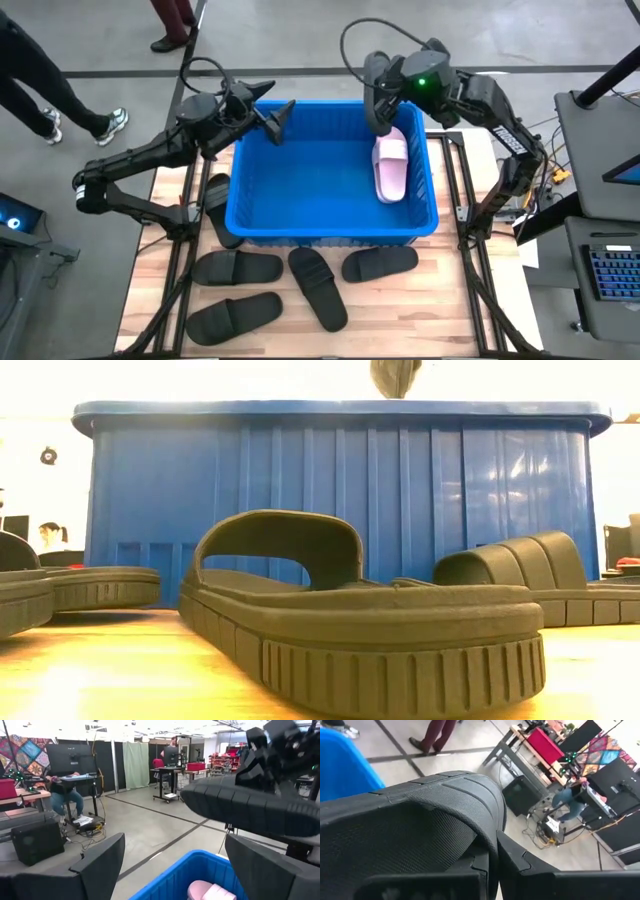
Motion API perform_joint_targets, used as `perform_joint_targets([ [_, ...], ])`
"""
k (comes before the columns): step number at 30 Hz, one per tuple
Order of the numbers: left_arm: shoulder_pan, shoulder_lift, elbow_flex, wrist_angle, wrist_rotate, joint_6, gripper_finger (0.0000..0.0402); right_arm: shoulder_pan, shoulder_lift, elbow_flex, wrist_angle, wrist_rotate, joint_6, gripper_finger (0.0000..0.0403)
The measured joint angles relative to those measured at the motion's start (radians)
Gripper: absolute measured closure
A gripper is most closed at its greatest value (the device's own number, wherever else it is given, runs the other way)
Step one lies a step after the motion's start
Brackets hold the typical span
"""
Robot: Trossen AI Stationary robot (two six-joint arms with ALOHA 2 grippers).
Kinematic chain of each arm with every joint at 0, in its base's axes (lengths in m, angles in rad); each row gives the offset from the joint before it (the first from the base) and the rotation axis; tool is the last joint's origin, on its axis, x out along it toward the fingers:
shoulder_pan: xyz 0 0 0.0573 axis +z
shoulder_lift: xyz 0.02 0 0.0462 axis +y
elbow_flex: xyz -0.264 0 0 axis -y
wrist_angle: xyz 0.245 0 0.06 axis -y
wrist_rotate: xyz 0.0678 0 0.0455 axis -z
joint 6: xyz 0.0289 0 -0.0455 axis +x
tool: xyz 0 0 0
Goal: Pick and place slides into bin
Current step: Put the black slide into the blue bin
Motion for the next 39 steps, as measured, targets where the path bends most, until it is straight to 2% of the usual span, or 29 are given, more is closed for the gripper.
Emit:
perform_joint_targets([
  [18, 0.005, -0.018, 0.0, -0.001, -0.064, 0.057, 0.0072, 0.0, 0.001, -0.358, 0.022, -0.037, 0.059, 0.0394],
  [25, 0.006, -0.019, 0.0, -0.001, -0.087, 0.06, 0.0072, 0.027, 0.001, -0.459, 0.071, -0.105, 0.079, 0.0394],
  [39, 0.006, -0.019, 0.0, 0.0, -0.087, 0.059, 0.0072, 0.069, 0.001, -0.652, 0.186, -0.108, 0.045, 0.0394],
])
